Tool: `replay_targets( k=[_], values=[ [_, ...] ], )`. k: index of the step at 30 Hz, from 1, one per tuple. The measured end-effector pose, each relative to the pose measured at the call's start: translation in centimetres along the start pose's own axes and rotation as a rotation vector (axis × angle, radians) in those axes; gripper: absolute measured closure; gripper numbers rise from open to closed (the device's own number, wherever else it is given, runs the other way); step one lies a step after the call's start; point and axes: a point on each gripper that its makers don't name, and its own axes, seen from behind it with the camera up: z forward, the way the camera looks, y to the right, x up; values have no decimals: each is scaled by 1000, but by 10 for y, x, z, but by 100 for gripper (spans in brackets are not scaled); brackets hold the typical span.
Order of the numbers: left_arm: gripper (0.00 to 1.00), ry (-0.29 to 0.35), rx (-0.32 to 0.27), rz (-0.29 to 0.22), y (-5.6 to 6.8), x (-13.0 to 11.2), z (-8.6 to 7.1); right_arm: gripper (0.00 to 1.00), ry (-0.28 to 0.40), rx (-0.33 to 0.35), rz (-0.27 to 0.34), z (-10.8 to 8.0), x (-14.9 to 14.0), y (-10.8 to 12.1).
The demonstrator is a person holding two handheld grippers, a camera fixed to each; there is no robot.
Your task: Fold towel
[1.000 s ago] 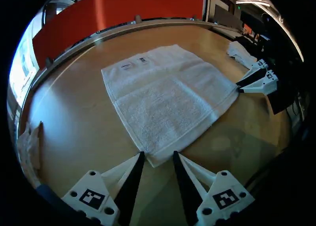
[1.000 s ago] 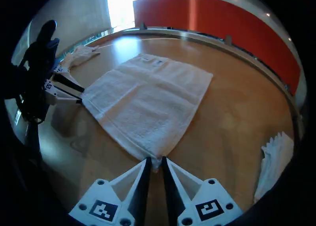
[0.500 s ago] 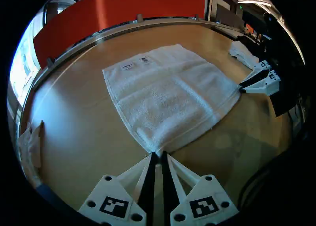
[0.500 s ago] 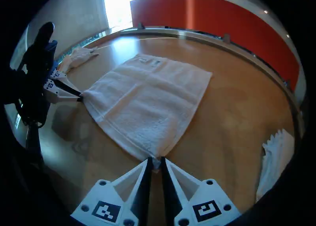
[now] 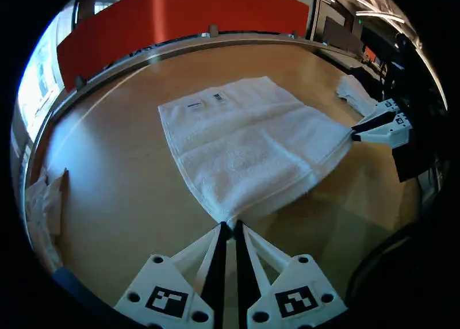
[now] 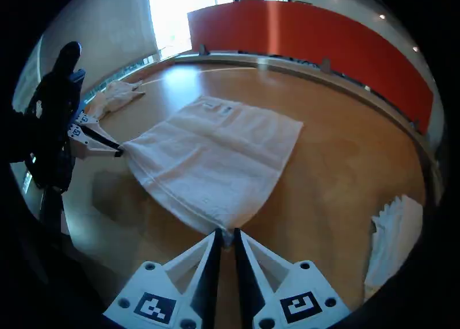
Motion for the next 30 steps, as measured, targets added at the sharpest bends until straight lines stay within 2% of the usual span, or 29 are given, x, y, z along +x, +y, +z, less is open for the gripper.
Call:
replay_targets(
  k=[5,8,19,30],
  values=[
    [90,4,-19,-50,4,6,-22,84,22,8,-3,-20,17,-7],
    [90,12,-27,-61,7,11,-35,84,34,12,-8,-33,26,-11],
    [90,1,-59,-53,24,19,-77,84,58,33,-6,-79,46,-27],
    [90,-26,-93,-53,43,15,-100,84,33,47,-4,-104,42,-34]
  ],
)
